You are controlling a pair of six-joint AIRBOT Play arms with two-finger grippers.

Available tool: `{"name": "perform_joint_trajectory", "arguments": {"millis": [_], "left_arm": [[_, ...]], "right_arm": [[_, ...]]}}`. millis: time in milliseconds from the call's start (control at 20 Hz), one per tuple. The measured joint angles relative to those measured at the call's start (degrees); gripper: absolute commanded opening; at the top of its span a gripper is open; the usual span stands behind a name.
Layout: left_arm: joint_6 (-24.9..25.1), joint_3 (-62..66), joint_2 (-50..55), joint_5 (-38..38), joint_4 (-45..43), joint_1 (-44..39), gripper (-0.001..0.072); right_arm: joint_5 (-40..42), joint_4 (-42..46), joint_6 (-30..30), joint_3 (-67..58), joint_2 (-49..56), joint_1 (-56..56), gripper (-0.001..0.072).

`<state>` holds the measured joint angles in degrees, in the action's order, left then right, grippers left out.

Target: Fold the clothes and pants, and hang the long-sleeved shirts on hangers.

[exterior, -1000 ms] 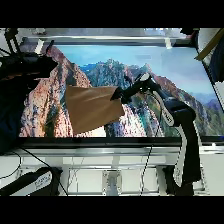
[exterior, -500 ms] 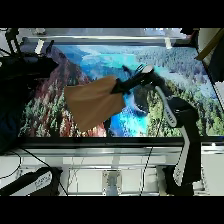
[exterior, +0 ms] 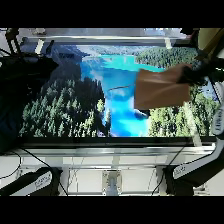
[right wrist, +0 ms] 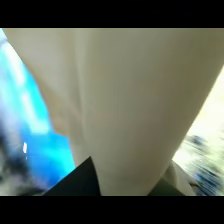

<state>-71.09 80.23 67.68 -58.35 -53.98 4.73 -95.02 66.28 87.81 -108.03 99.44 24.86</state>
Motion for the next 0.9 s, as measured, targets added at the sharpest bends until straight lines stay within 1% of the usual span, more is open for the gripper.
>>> {"name": "perform_joint_trajectory", "arguments": {"millis": [150,450,650,700,750,800,900], "left_arm": [[0.00,0.00,0.00,0.00,0.00,0.00,0.0024],[-0.02,0.00,0.00,0.00,-0.02,0.00,0.0023],[-0.02,0.00,0.00,0.00,0.00,0.00,0.0024],[-0.02,0.00,0.00,0.00,0.00,0.00,0.0023],[-0.02,0.00,0.00,0.00,0.00,0.00,0.0023],[-0.02,0.00,0.00,0.00,0.00,0.00,0.0023],[-0.02,0.00,0.00,0.00,0.00,0.00,0.0023]], "right_arm": [[1.07,4.61,-0.04,10.32,-6.38,11.67,0.0017],[13.27,8.00,-1.36,38.64,-20.81,35.89,0.0017],[19.45,8.52,-2.01,52.41,-28.06,51.56,0.0018],[20.15,8.52,-2.82,54.55,-29.11,54.82,0.0032],[20.28,8.52,-3.85,56.26,-29.92,57.96,0.0141],[19.85,8.50,-4.81,57.22,-30.56,60.37,0.0225],[16.74,8.24,-6.16,57.42,-32.00,64.37,0.0229]]}}
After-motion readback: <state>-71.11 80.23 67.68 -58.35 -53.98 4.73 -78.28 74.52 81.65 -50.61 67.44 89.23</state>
